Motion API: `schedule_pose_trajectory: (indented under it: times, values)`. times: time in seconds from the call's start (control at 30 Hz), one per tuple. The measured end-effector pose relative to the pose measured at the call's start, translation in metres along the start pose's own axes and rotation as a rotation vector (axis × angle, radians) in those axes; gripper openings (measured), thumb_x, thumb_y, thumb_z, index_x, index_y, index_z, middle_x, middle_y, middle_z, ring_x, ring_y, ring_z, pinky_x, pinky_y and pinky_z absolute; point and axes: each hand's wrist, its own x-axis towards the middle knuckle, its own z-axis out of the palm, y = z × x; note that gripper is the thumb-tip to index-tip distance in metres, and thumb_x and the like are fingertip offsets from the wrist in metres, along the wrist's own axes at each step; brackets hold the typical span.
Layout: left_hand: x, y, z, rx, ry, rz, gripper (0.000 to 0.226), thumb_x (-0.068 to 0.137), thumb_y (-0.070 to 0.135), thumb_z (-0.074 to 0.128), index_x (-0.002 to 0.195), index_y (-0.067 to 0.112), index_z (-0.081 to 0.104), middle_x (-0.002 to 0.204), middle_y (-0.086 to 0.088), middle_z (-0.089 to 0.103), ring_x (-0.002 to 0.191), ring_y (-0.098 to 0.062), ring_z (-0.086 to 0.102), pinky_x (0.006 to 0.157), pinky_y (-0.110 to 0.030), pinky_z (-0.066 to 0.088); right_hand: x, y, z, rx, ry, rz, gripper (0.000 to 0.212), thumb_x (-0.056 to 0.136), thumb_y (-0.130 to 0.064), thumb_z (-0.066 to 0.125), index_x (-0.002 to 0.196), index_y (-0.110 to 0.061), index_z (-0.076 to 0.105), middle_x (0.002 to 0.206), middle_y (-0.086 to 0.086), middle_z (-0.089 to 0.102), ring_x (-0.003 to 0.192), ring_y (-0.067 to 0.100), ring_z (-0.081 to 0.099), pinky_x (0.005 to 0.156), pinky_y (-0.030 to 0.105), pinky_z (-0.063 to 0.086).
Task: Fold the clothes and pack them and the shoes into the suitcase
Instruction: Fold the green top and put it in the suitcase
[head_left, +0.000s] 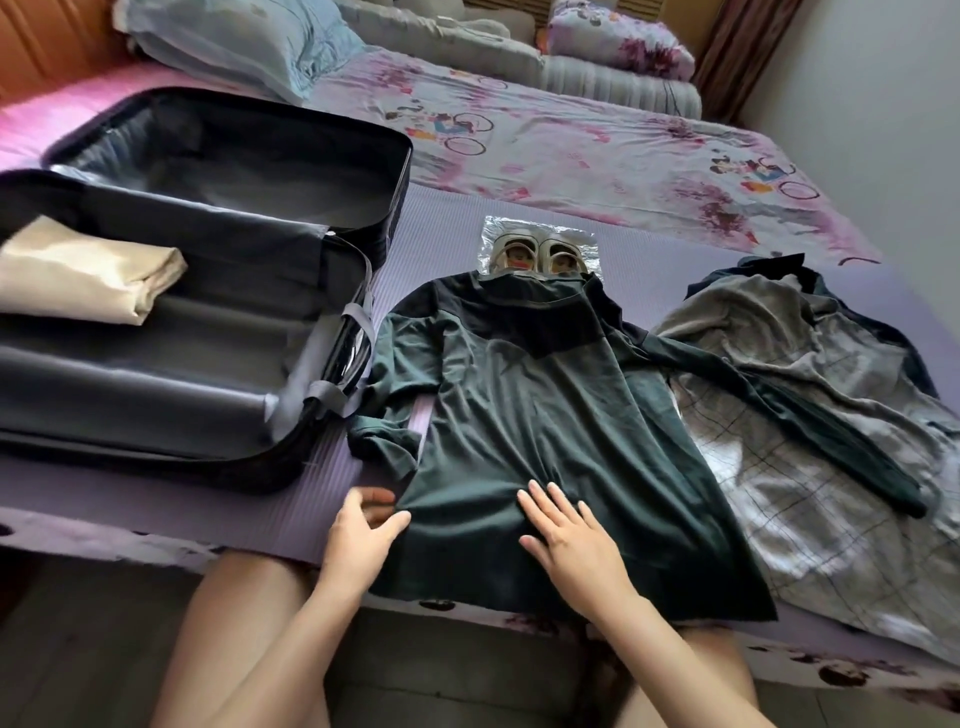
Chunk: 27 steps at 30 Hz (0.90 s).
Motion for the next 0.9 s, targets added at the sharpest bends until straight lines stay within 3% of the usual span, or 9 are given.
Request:
schedule_pose_trajectory:
  times: [0.03,0.1,0.13,0.23,0.3,0.43,0.57,0.73,0.9]
  values:
    - [0.0,0.0,-0.001,-0.003,-0.005,-0.004,0.027,0.076,0.009,0.075,0.092,0.016,0.055,0.087,-0.002,0.064,0.088,-0.021,0.062,0.083,-0.032,0.046,-0.003,0.005,-0.001,0.011,0.003,0.001,0.072,0.089,-0.063,0.009,0.138,-0.027,0.048,0.146,-0.012,0.037,0.135,0.012,0.038,0.102,0.038,0.045]
    - [0.001,-0.002,-0.002,-0.009,-0.006,-0.013,0.034,0.073,0.011,0.079,0.097,0.015,0.055,0.093,-0.006,0.064,0.089,-0.022,0.062,0.082,-0.033,0.047,-0.006,0.013,-0.001,0.016,0.015,-0.062,0.096,0.074,-0.074,-0.019,0.15,-0.029,0.018,0.152,-0.018,0.002,0.143,0.007,0.0,0.116,0.035,0.016]
    - [0.002,-0.003,-0.002,-0.011,-0.008,-0.02,0.036,0.072,0.012,0.08,0.099,0.015,0.055,0.096,-0.007,0.064,0.09,-0.023,0.062,0.084,-0.035,0.048,-0.007,0.015,-0.006,0.059,0.001,-0.07,0.094,0.072,-0.074,-0.016,0.151,-0.031,0.012,0.151,-0.02,-0.005,0.141,0.004,-0.008,0.118,0.032,0.008]
    - [0.002,-0.001,0.002,-0.027,-0.033,-0.024,0.033,0.077,0.02,0.076,0.102,0.016,0.056,0.1,-0.005,0.064,0.097,-0.022,0.061,0.09,-0.035,0.047,-0.004,0.021,-0.022,0.253,0.09,-0.069,0.058,0.096,-0.053,0.03,0.149,-0.029,0.027,0.156,-0.016,0.01,0.144,0.004,0.014,0.115,0.024,0.018]
    - [-0.003,0.005,0.008,0.033,-0.027,0.03,0.025,0.083,0.024,0.07,0.103,0.016,0.059,0.101,-0.003,0.065,0.1,-0.021,0.06,0.089,-0.032,0.045,-0.001,0.03,-0.031,0.34,0.174,-0.034,0.051,0.097,-0.039,0.046,0.145,-0.025,0.037,0.154,-0.013,0.022,0.14,0.007,0.029,0.113,0.023,0.024]
    - [-0.02,0.027,0.02,0.488,0.203,0.511,0.019,0.083,0.011,0.066,0.101,0.012,0.061,0.101,-0.003,0.058,0.096,-0.02,0.052,0.085,-0.03,0.042,0.006,0.051,-0.049,0.301,0.237,0.075,0.043,0.095,-0.029,0.054,0.137,-0.017,0.051,0.151,-0.003,0.035,0.133,0.017,0.042,0.11,0.029,0.03]
    - [-0.011,0.055,0.034,0.482,0.169,0.674,0.018,0.082,0.003,0.063,0.098,0.011,0.06,0.098,-0.003,0.055,0.094,-0.017,0.052,0.084,-0.028,0.044,0.012,0.071,-0.064,0.285,0.252,0.162,0.04,0.094,-0.024,0.055,0.133,-0.016,0.054,0.15,-0.001,0.037,0.132,0.021,0.043,0.11,0.032,0.03]
    - [0.039,0.067,0.047,0.497,0.104,0.554,0.026,0.086,0.003,0.058,0.112,0.005,0.059,0.112,-0.014,0.055,0.105,-0.03,0.052,0.095,-0.036,0.039,0.026,0.099,-0.076,0.25,0.32,0.289,0.041,0.093,-0.022,0.056,0.133,-0.014,0.053,0.149,0.005,0.039,0.134,0.022,0.04,0.11,0.033,0.027]
    - [0.089,0.074,0.055,0.496,0.001,0.18,0.034,0.095,0.015,0.049,0.126,0.002,0.049,0.125,-0.023,0.052,0.118,-0.037,0.046,0.099,-0.04,0.035,0.046,0.131,-0.089,0.27,0.391,0.547,0.044,0.091,-0.026,0.059,0.131,-0.009,0.052,0.135,0.014,0.051,0.124,0.032,0.045,0.1,0.04,0.036]
